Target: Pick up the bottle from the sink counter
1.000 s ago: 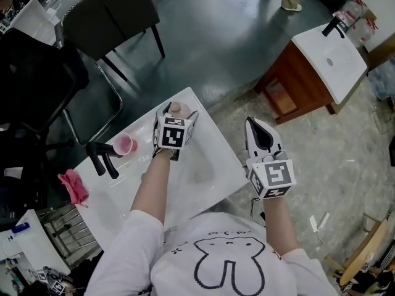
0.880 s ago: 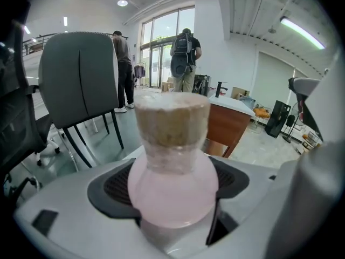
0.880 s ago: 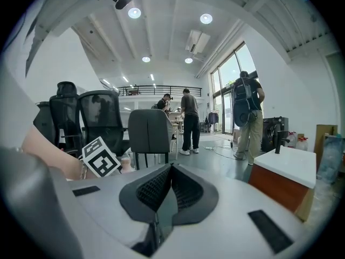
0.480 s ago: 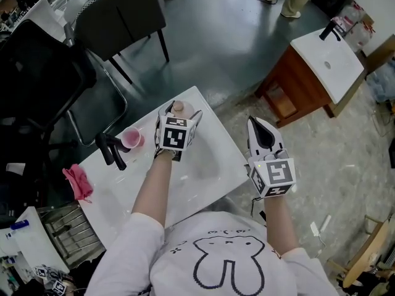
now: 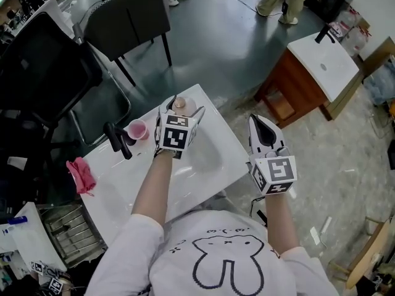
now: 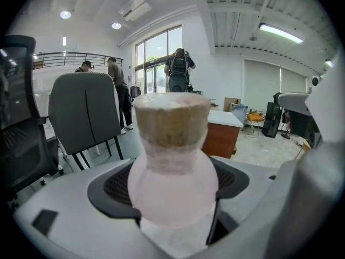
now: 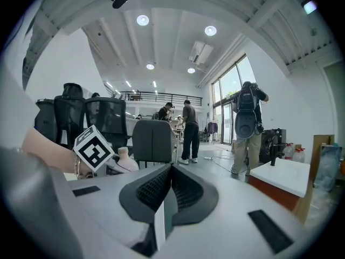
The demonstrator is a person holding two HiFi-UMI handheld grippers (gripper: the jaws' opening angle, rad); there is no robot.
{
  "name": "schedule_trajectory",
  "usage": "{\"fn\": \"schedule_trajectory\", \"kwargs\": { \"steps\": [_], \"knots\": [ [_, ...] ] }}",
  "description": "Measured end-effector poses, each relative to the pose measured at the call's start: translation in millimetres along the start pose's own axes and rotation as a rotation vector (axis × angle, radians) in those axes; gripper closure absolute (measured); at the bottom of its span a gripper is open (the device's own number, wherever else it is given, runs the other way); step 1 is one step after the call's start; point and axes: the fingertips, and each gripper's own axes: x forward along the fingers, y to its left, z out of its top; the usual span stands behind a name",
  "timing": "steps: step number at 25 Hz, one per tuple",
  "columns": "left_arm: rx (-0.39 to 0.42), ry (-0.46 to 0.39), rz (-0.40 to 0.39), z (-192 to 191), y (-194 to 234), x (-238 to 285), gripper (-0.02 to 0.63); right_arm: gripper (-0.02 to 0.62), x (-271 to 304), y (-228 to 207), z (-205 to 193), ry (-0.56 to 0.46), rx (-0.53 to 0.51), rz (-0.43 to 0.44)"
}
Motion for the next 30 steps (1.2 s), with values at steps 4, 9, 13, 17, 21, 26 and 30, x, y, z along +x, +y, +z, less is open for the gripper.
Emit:
{"fn": "schedule_trajectory", "kwargs": {
  "steps": [4,9,13,17,21,26,30],
  "knots": [
    [0.003,-0.040,0.010,9.2,-1.1,-20.8,0.201,0.572,-13.2,4.2,7.0,-0.015,-0.005,-0.015],
    [0.022,-0.095,0.013,20.6,-3.0,-48.7,0.201,0.572,-29.2,11.7,16.0,-0.033,-0.016,-0.034],
    [0.032,-0.121,0.010,23.7,-6.2,-70.6,0.201,0.572,-43.0,20.5,24.4,-0.052,-0.032,-0.048],
    [0.042,-0.138,0.007,21.3,-7.6,-93.0,0.201,0.572,-56.0,34.1,33.5,-0.071,-0.047,-0.056],
    [0.045,-0.177,0.004,26.7,-7.9,-118.1,0.201,0.572,-67.9,48.6,43.7,-0.090,-0.061,-0.064],
    [0.059,-0.212,0.003,30.7,-8.1,-148.6,0.201,0.572,-82.2,70.5,51.3,-0.104,-0.072,-0.070],
    [0.064,-0.238,-0.001,30.8,-7.8,-170.8,0.201,0.572,-92.8,86.9,57.5,-0.115,-0.076,-0.075]
  ]
}}
